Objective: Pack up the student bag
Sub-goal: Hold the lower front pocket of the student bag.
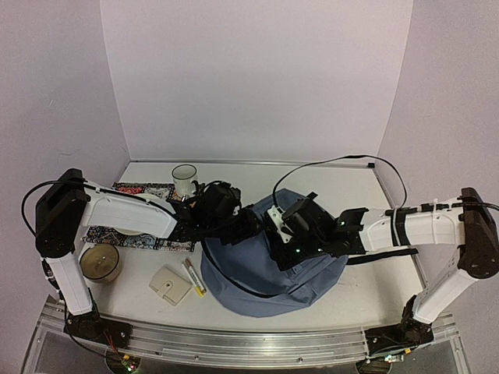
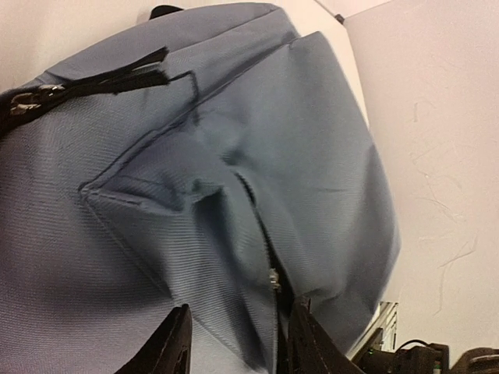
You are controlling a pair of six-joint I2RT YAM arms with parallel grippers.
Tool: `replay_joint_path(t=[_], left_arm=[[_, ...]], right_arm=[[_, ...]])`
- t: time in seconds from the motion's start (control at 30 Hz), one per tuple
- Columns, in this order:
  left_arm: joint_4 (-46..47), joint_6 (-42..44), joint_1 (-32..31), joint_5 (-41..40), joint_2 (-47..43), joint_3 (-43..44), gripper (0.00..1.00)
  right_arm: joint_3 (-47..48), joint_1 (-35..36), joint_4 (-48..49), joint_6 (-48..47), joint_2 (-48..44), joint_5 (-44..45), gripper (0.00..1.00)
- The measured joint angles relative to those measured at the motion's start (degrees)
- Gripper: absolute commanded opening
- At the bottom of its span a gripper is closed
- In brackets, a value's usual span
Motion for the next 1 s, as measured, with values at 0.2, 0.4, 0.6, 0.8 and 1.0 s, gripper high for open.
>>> replay_joint_path(t=[0.2,0.4,0.6,0.8,1.0], left_arm=[[1.7,-0.3,0.0,2.0,-0.1,0.0,0.36],[2.7,-0.3,0.0,4.0,1.6,0.1,0.12],[2.7,-0.1,0.0,4.0,3.0,0.1,0.00],[3.1,-0.2,0.1,3.9,3.2,-0.1,0.00],[4.2,-0.2,0.1,3.8,3.2,-1.3,0.00]], right_arm=[[-0.1,0.0,0.5,0.0,0.4,0.0,0.01],[-0.1,0.1,0.6,0.0,0.5,0.1,0.01],[-0.1,0.4,0.8,0.0,0.5,0.1,0.07],[-0.1,0.6,0.4,1.2,-1.4,1.7,0.22],[1.6,0.0,-2.0,3.7,-3.8,5.5,0.23]])
